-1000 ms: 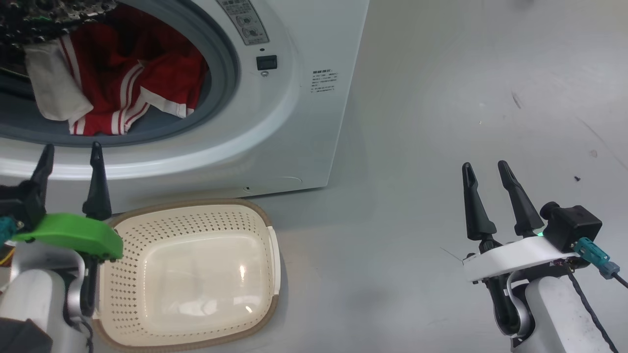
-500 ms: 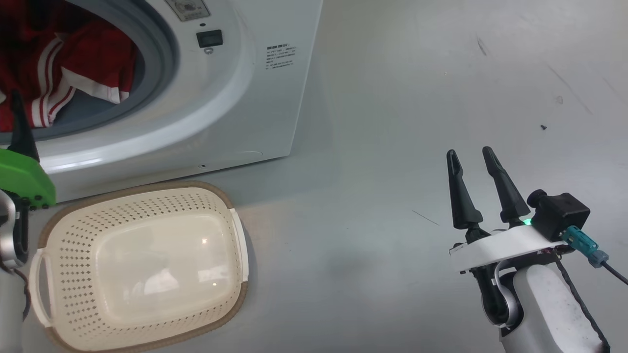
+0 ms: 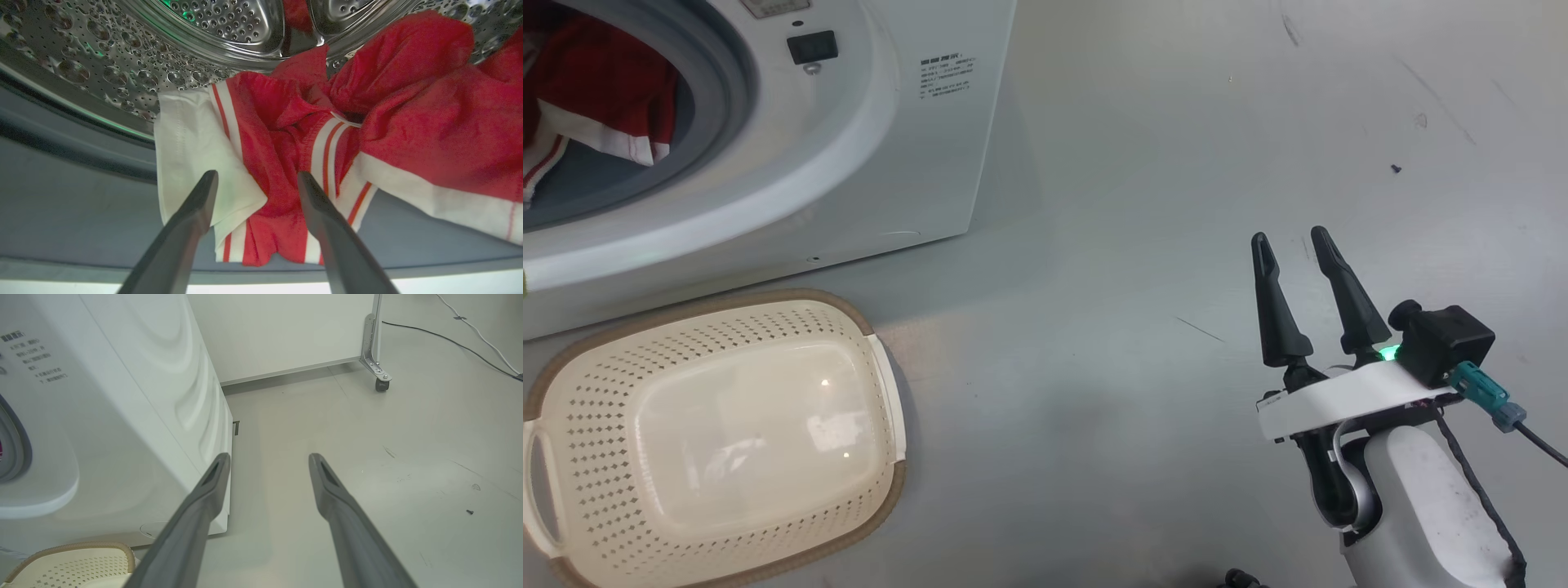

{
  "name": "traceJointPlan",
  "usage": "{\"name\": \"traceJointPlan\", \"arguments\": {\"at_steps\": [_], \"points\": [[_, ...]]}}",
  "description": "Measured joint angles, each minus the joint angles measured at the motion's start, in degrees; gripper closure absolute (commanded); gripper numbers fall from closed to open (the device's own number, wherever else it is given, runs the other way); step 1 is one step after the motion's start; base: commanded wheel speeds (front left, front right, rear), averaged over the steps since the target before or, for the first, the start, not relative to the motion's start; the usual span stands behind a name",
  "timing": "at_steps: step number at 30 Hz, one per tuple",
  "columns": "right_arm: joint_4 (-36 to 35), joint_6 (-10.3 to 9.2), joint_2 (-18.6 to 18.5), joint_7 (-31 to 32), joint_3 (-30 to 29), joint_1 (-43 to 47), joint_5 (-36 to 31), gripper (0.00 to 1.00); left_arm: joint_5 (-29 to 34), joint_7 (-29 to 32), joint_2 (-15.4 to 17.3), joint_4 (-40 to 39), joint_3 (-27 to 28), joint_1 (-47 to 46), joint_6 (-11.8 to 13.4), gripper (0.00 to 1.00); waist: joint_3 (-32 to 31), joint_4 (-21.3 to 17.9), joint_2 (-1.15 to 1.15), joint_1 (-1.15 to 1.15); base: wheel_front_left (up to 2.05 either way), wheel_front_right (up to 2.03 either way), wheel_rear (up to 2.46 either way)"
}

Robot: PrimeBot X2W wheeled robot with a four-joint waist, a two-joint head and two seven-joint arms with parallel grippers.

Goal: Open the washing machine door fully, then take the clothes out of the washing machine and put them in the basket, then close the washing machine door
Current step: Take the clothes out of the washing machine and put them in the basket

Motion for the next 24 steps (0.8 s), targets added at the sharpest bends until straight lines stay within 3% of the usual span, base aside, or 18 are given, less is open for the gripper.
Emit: {"name": "traceJointPlan", "arguments": {"at_steps": [24], "points": [[-0.01, 0.00, 0.67, -0.01, -0.10, -1.75, 0.26, 0.00, 1.98, 4.60, 1.03, 10.77, -0.19, -8.37, 0.47, 0.00, 2.83, -1.90, 0.00, 0.00, 0.00, 0.00, 0.00]]}}
